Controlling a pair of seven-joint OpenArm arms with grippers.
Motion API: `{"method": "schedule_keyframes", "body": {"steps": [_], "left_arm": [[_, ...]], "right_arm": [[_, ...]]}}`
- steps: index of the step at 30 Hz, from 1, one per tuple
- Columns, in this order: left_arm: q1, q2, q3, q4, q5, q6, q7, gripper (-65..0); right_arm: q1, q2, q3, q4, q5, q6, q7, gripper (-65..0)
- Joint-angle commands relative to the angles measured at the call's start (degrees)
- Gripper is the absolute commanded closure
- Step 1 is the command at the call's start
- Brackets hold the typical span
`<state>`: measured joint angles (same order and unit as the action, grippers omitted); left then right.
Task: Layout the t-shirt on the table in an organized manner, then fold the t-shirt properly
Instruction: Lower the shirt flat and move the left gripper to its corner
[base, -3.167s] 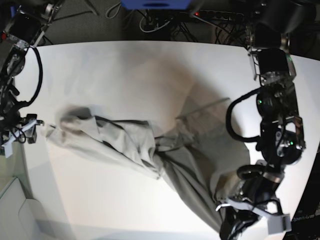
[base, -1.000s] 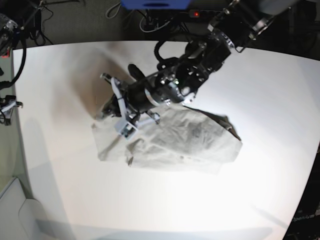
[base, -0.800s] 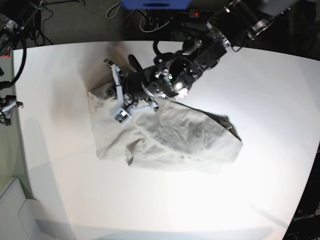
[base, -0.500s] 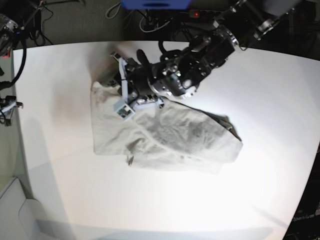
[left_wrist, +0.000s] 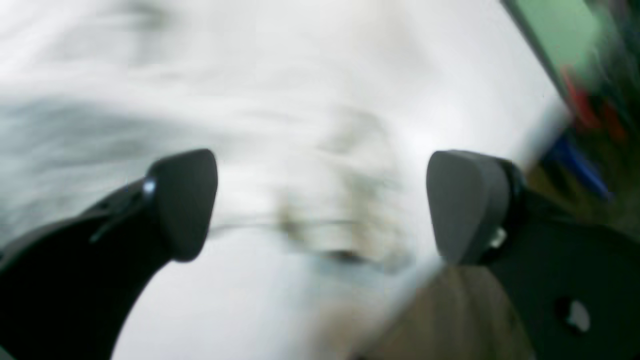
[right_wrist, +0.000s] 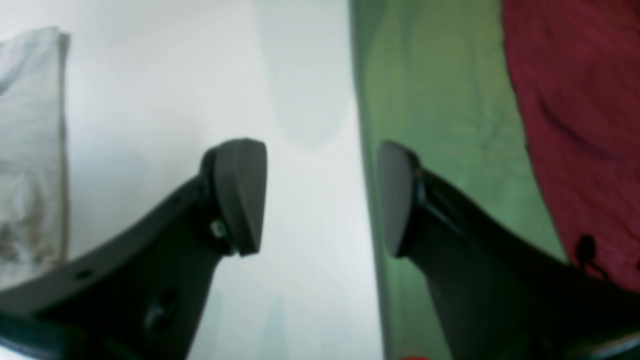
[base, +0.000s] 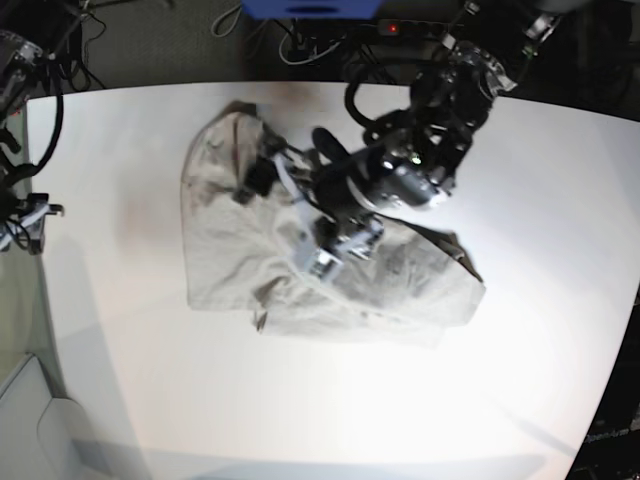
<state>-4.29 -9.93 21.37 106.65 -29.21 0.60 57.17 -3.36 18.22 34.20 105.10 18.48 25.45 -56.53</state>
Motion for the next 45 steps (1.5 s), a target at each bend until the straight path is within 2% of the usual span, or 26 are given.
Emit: {"method": "schedule_keyframes", "body": {"steps": [1,6,11,17,23,27,36,40,42,45], "left_arm": [[-0.06,1.1,-4.44,1.09,-0.55,-0.29,-1.21,-65.0],[2.76,4.44,-23.78,-0.23,-0.46,-0.38,-6.05,-65.0],[2.4,6.37,-34.86,-7.97,-0.55,-0.38,-11.58,-65.0],[0.73,6.2,-36.35,-18.69,-0.55,-0.38,-17.39,-65.0],[-0.06,6.2,-36.44,-23.18,-0.55,-0.47,-22.13,-65.0],[-0.58,5.85,-36.53,-23.71,-0.55,-0.47,-23.01,-65.0],[-1.02,6.02,-43.21,-24.06,-0.55,-0.56,-23.1,-65.0],[-3.13,5.76,-43.48,-28.72,-0.63,-0.65,-23.1,-65.0],[-4.1,5.76,-43.48,-31.27,-0.63,-2.32,-23.1,-65.0],[-4.98,6.02,-43.56,-33.29,-0.46,-7.85,-23.1,-65.0]], "right_arm": [[0.59,1.17,0.4,0.88,0.2,1.32,0.93,-36.1],[0.76,0.46,0.4,0.88,0.2,1.49,0.93,-36.1],[0.76,0.29,0.4,0.88,0.11,8.0,1.02,-36.0],[1.55,0.29,0.4,0.79,0.11,8.26,1.02,-36.0],[1.82,0.29,0.4,0.44,-0.06,8.26,1.02,-36.0],[1.73,0.29,0.4,0.44,-0.06,8.26,1.02,-36.0],[1.82,0.29,0.4,0.44,-0.06,8.26,1.02,-36.0],[1.82,0.29,0.4,0.44,-0.06,8.26,1.02,-36.0],[1.82,0.29,0.4,0.44,-0.06,8.26,1.02,-36.0],[1.64,-0.15,0.4,0.44,-0.15,8.26,1.02,-36.0]]}}
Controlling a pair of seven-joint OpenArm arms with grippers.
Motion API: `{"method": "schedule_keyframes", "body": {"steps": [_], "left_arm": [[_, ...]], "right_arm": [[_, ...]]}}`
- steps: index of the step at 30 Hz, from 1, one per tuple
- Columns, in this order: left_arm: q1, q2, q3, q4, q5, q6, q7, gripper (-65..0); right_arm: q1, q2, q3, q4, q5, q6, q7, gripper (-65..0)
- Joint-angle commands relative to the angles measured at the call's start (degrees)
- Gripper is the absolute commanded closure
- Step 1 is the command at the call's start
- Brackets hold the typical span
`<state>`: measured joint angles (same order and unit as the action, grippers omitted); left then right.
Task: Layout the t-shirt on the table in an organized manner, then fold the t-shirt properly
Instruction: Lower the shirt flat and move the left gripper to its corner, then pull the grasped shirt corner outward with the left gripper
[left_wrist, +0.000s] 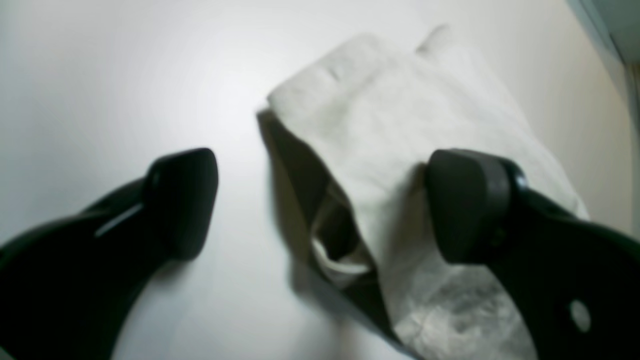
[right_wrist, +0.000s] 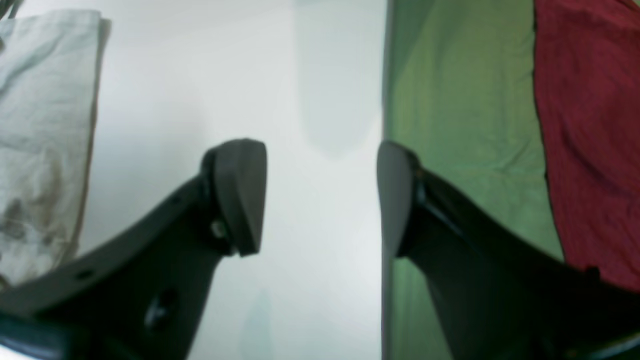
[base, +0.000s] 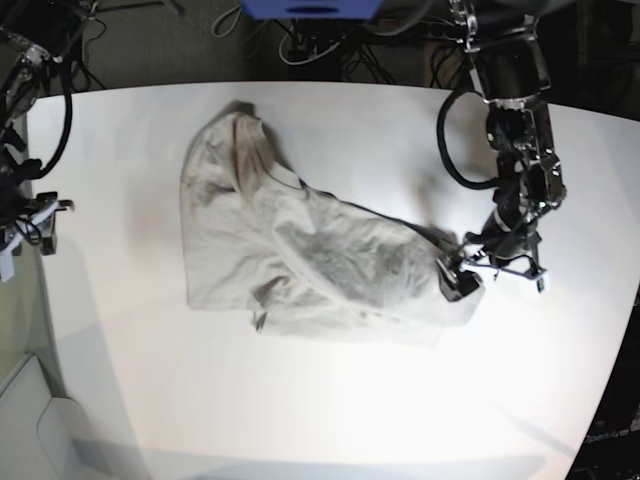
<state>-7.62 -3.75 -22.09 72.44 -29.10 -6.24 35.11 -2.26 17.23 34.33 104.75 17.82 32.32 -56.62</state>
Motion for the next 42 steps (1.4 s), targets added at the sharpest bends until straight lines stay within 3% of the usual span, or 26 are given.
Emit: {"method": "schedule_keyframes", "body": {"steps": [1,22,27,32,38,42], "left_arm": [[-2.19,0.01,-0.11,0.65,-0.22,-1.8,-1.05,-65.0],[-4.56,0.19,-0.29,-1.81,-0.66,-2.51,-1.14,-64.7],[-5.26,0.28,-0.29,-1.98,-0.74,-2.51,-1.14,-36.6],[-5.26,0.36,-0.29,-1.98,-0.74,-2.24,-1.14,-16.7],[-5.26,1.33,-0.38,-1.9,-0.74,-2.42,-1.14,-13.2],[-4.65,1.42,-0.38,1.27,-2.15,-2.42,-0.78,0.0]], "right_arm": [[0.55,0.83,0.27,0.79,0.51,1.4,1.1,-36.0],[0.37,1.01,0.18,0.79,0.51,1.4,1.1,-36.0],[0.46,1.01,0.18,0.79,0.51,1.4,1.1,-36.0],[0.46,1.01,0.18,0.79,0.51,1.4,1.1,-36.0],[0.72,1.1,0.18,0.7,0.51,1.4,1.1,-36.0],[0.81,1.1,0.18,0.7,0.51,1.4,1.1,-36.0]]}}
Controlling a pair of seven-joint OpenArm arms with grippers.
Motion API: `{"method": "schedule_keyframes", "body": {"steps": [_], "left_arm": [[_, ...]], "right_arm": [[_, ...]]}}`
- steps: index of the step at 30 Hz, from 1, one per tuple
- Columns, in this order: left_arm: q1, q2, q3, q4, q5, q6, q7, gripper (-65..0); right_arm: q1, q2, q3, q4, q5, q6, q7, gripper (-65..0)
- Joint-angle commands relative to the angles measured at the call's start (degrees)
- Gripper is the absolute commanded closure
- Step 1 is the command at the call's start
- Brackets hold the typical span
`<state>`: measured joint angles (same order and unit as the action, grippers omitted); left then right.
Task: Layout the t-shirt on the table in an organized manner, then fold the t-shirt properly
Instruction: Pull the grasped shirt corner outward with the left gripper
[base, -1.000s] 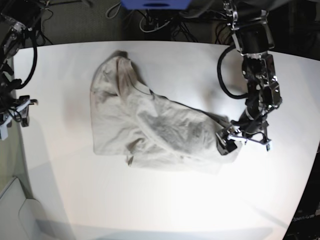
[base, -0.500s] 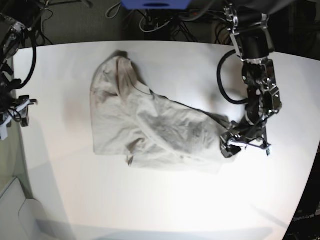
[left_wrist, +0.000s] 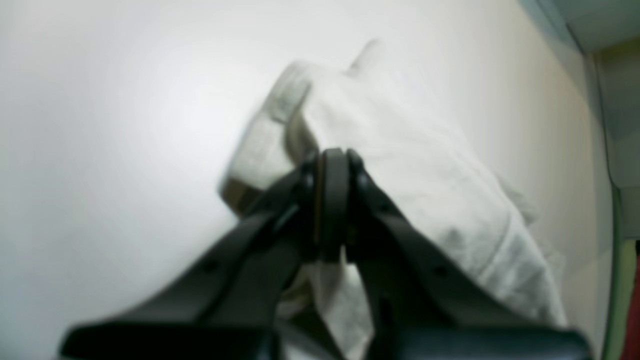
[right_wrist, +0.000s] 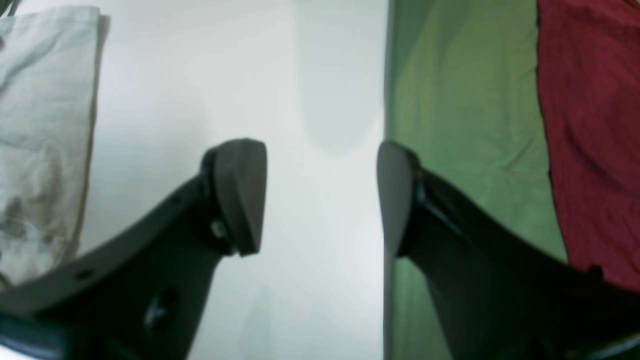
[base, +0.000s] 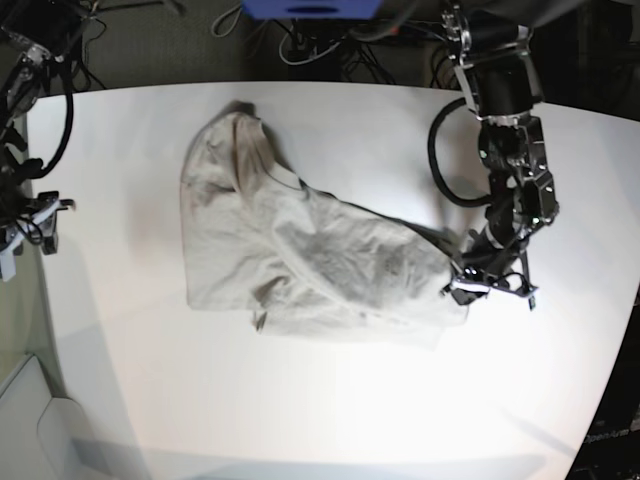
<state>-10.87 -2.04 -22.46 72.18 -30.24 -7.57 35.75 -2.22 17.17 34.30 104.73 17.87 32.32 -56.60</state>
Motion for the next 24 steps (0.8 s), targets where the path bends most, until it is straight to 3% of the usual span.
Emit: {"method": "schedule_keyframes", "body": {"steps": [1,8,16,20,24], "left_arm": [[-0.77,-0.29,0.0,3.11,-2.51,-1.09,-1.15,-0.4],[3.09,-0.29,2.81,20.17,-12.09,-0.65,-0.71,-0.6],[11.8,-0.2,11.07,36.96,-15.17,-0.56,2.98,-0.6],[18.39,-0.73,9.49,41.71,-15.34,-0.65,2.63,-0.6],[23.31,-0.9,3.51,42.94,-15.43,-1.26,2.98,-0.6]], "right_arm": [[0.77,1.16,0.2,0.72,0.46,1.4,1.08,-36.0],[0.77,1.16,0.2,0.72,0.46,1.4,1.08,-36.0],[2.88,3.1,0.29,0.72,0.46,1.4,1.08,-36.0],[4.2,3.45,0.55,0.81,0.37,1.4,1.08,-36.0],[4.64,3.45,0.55,0.72,0.37,1.4,1.08,-36.0]]}}
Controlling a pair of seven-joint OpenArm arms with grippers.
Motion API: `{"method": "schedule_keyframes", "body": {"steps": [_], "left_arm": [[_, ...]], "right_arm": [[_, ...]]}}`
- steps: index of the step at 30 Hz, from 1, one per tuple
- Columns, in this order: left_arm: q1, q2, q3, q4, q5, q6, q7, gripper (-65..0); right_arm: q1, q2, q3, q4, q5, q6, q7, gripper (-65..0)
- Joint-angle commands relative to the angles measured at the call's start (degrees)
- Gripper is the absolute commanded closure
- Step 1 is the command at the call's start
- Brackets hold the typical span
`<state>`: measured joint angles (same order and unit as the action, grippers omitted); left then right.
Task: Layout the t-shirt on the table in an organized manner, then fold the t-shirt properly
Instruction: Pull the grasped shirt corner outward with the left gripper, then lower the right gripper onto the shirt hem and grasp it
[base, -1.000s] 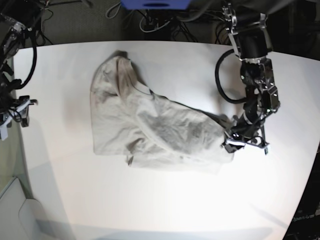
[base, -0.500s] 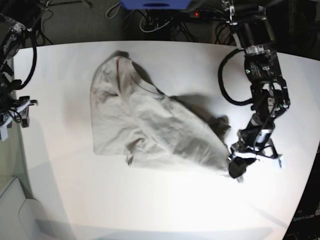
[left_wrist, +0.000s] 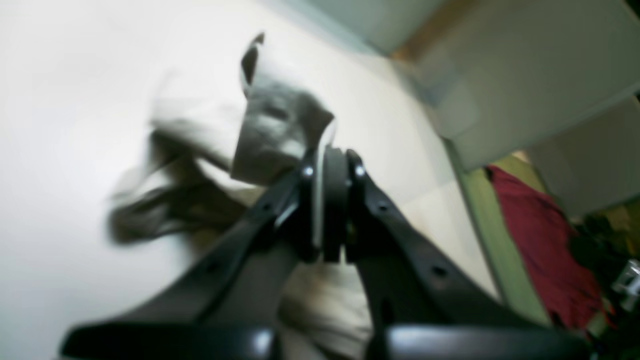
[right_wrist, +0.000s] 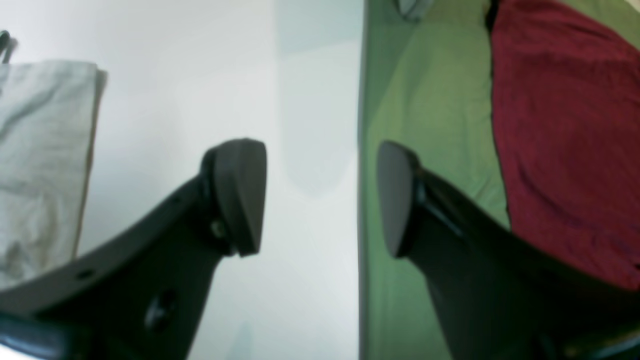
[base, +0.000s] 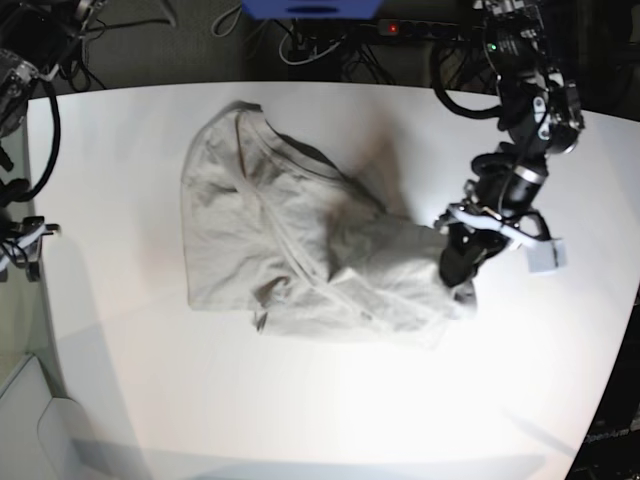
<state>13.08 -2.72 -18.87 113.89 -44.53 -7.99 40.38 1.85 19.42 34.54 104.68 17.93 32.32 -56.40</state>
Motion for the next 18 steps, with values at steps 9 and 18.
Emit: {"method": "schedule_keyframes", "body": {"steps": [9,18], "left_arm": [[8.85,-7.26,-16.86,0.97,-16.61,-0.23,-0.25,-0.6],[9.56,-8.31,-31.98,-7.47,-18.98,-0.67,11.53,-0.6]], "right_arm": [[1.63,-0.56,-0.04,0.77,0.31,1.4,0.89,-36.0],[7.69,-2.58,-11.03,-8.46,0.31,1.4,0.89,-36.0]]}}
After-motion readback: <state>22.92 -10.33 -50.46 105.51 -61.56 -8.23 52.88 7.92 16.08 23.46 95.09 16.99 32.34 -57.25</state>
